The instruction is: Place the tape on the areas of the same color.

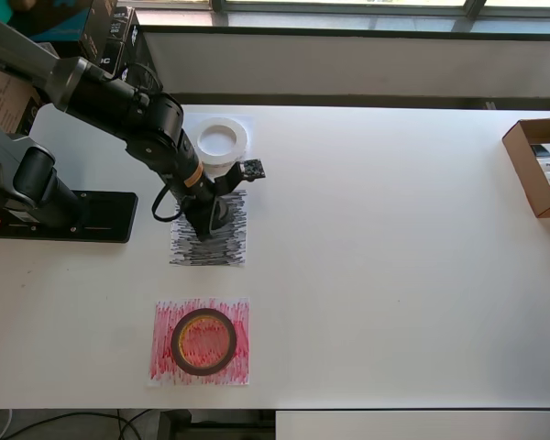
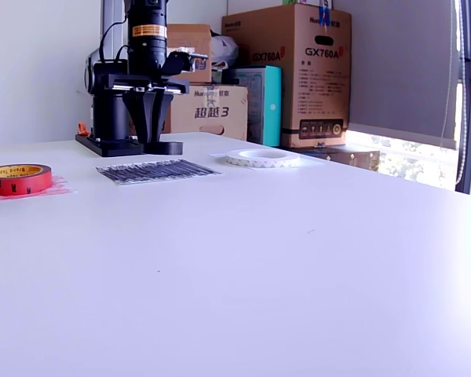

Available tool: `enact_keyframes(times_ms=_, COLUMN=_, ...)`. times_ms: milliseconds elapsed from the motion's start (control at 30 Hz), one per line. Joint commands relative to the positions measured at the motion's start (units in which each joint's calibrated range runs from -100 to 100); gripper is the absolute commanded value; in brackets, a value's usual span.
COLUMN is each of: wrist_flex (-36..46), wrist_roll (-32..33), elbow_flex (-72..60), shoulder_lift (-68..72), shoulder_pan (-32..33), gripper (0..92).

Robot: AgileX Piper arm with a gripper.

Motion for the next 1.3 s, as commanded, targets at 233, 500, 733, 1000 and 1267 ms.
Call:
enact_keyframes(times_ms=233, wrist_flex=-2.2, wrist_roll=-0.6, elbow_flex=1.6, shoulder_lift=0.6, shoulder_pan=-2.7, gripper=0.0)
enact_keyframes(times_ms=500, wrist_flex=-2.2, wrist_roll=-0.4, elbow_flex=1.7, shoulder_lift=0.7, shoulder_pan=-2.7, gripper=0.0)
enact_keyframes(times_ms=733, wrist_flex=-2.2, wrist_roll=-0.3, elbow_flex=1.7, shoulder_lift=0.7, shoulder_pan=-2.5, gripper=3.3)
enact_keyframes(times_ms=1000, wrist_flex=-2.2, wrist_roll=-0.1, elbow_flex=1.6, shoulder_lift=0.7, shoulder_pan=-2.5, gripper=33.8)
enact_keyframes(times_ms=1267, wrist_flex=-2.3, wrist_roll=-0.1, elbow_flex=1.4, shoulder_lift=0.5, shoulder_pan=-2.5, gripper=57.8)
